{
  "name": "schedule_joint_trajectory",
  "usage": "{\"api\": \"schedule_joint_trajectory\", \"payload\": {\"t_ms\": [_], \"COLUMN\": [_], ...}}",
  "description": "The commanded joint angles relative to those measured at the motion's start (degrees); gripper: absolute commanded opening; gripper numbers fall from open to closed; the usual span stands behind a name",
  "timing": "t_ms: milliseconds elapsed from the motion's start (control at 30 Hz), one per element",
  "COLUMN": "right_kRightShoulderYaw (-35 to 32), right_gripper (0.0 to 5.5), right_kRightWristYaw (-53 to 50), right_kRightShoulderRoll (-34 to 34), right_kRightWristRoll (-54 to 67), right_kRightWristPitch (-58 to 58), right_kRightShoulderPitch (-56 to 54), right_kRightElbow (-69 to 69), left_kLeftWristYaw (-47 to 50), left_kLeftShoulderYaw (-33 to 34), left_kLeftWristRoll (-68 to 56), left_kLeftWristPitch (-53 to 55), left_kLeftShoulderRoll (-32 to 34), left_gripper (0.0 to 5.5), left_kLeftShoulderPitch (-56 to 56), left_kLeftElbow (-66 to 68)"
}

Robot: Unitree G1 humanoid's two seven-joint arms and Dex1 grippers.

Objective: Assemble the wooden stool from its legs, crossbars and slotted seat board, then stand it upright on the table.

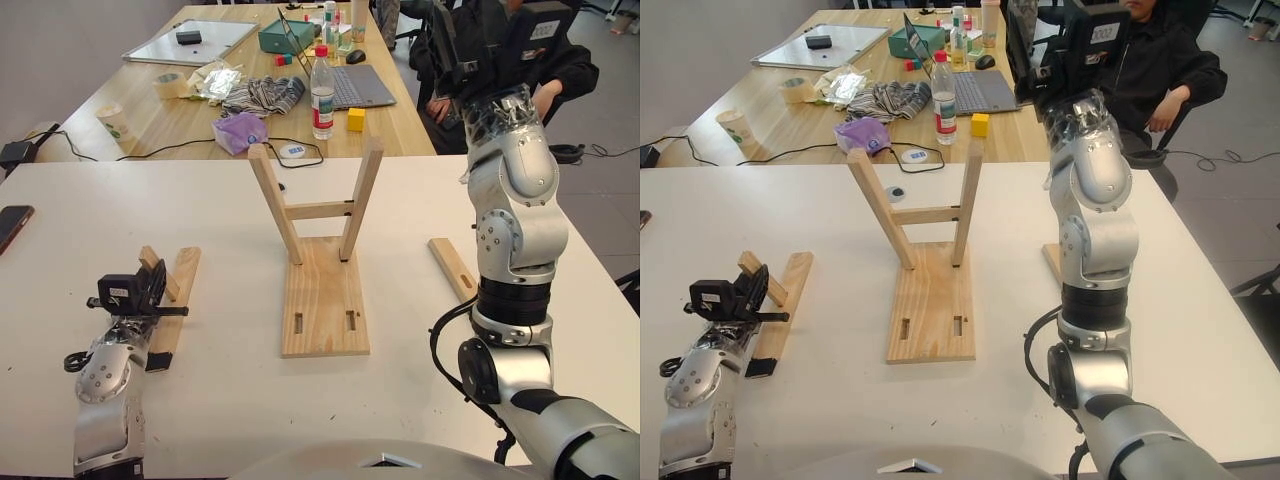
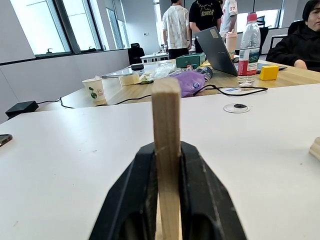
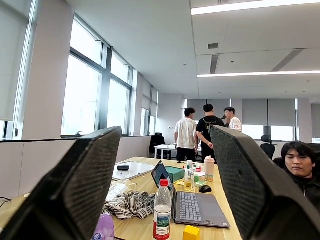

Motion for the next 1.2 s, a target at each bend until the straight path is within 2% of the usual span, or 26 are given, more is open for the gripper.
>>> {"api": "schedule_joint_trajectory", "payload": {"t_ms": [33, 333, 367, 433, 600, 700, 833, 933, 1000, 1100, 1167, 1200], "right_kRightShoulderYaw": [0.06, 0.20, 0.23, 0.28, 0.37, 0.42, 0.33, 0.68, 0.72, 0.79, 1.33, 1.62], "right_gripper": [3.23, 3.23, 3.23, 3.23, 3.23, 3.23, 3.23, 3.23, 3.23, 3.23, 3.23, 3.23], "right_kRightWristYaw": [-0.18, -0.33, -0.37, -0.45, -0.66, -0.64, -0.61, -0.64, -0.45, -0.37, -0.25, -0.17], "right_kRightShoulderRoll": [-0.14, -0.14, -0.11, -0.09, -0.22, -0.28, -0.47, -0.39, -0.68, -0.85, -0.53, -0.41], "right_kRightWristRoll": [-0.12, -0.16, -0.19, -0.23, -0.27, -0.20, -0.25, -0.45, -0.50, -0.53, -0.62, -0.72], "right_kRightWristPitch": [-0.89, -1.27, -1.25, -1.25, -1.38, -1.32, -1.22, -1.08, -0.96, -0.96, -1.26, -1.45], "right_kRightShoulderPitch": [0.29, 0.17, 0.20, 0.20, 0.25, 0.10, 0.29, 0.67, 0.88, 1.08, 1.04, 0.99], "right_kRightElbow": [0.15, 0.76, 0.73, 0.75, 0.68, 0.62, 0.57, 0.11, -0.20, -0.20, 0.08, 0.21], "left_kLeftWristYaw": [-0.97, -1.23, -1.17, -1.12, -1.14, -1.47, -3.55, -10.20, -12.83, -11.33, -8.62, -7.38], "left_kLeftShoulderYaw": [-0.32, -0.79, -0.95, -1.25, -0.98, -0.16, 4.37, 7.84, 12.60, 17.96, 19.24, 18.98], "left_kLeftWristRoll": [0.54, -0.86, -0.69, -0.36, 0.67, 1.00, -2.98, -11.94, -19.09, -26.28, -29.77, -31.19], "left_kLeftWristPitch": [0.62, -0.31, -0.26, -0.25, -0.16, 0.42, -0.39, 4.25, 9.20, 14.63, 18.20, 20.14], "left_kLeftShoulderRoll": [-1.48, -1.33, -1.30, -1.22, -0.36, 1.05, 3.20, 8.36, 13.90, 20.03, 23.02, 23.95], "left_gripper": [0.37, 0.37, 0.76, 0.87, 1.67, 1.67, 1.67, 1.67, 1.67, 1.67, 1.67, 1.48], "left_kLeftShoulderPitch": [4.55, 4.07, 4.12, 4.09, 4.21, 4.89, 5.43, 4.64, 1.25, -7.79, -14.96, -18.00], "left_kLeftElbow": [6.60, 7.83, 7.82, 7.71, 7.73, 5.95, 1.58, -5.31, -7.08, -5.84, -4.79, -4.72]}}
